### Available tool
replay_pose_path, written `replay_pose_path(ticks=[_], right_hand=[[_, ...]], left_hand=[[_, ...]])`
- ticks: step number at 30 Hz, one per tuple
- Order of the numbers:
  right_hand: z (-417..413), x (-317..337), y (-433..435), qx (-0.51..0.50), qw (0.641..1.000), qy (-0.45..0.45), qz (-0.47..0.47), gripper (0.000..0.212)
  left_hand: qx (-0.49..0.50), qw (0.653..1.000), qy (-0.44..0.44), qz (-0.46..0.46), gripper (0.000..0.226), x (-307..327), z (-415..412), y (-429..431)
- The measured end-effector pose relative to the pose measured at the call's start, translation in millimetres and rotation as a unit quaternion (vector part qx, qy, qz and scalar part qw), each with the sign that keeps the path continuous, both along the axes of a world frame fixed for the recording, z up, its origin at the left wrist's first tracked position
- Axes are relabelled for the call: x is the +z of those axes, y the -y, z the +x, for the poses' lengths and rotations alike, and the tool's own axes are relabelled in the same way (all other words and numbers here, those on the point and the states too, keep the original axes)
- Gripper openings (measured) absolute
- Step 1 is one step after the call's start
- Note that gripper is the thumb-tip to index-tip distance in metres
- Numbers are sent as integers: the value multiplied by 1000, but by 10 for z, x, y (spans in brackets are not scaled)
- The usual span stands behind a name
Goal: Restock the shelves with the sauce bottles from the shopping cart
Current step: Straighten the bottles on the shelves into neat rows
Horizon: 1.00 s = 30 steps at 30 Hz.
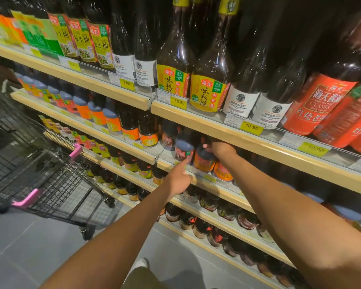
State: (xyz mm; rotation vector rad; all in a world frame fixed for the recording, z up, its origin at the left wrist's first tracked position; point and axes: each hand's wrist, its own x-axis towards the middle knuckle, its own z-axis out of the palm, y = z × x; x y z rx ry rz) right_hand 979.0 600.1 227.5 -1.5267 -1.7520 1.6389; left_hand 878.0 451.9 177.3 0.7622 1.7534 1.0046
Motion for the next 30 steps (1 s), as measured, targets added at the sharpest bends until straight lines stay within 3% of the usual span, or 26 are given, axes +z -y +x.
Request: replay_pose_path(ticks=[7,11,14,16,19,22,30], right_hand=[[-98,-83,113,-35,995,51,83,26],[-161,-178,370,-146,941,122,280,41],[-224,-166,673,-231,899,120,353,25],[-299,-188,821,-235,889,95,382,20],[-426,-251,931,-192,910,79,358,15],[-509,-243,962,-168,930,89,314,23],[-555,-254,987,-163,941,94,280,30]], left_hand=[[21,998,-51,-11,58,-42,-597,46],[-25,993,-117,-7,58,-16,-1032,35],[-75,987,-143,1,58,-18,-1222,-1],[-103,986,-129,4,61,-35,-1294,-55],[-142,983,-119,8,68,-71,-1355,-211],[-156,981,-112,6,74,-71,-1361,-380],[-179,983,-42,-14,86,-189,-1409,-619]])
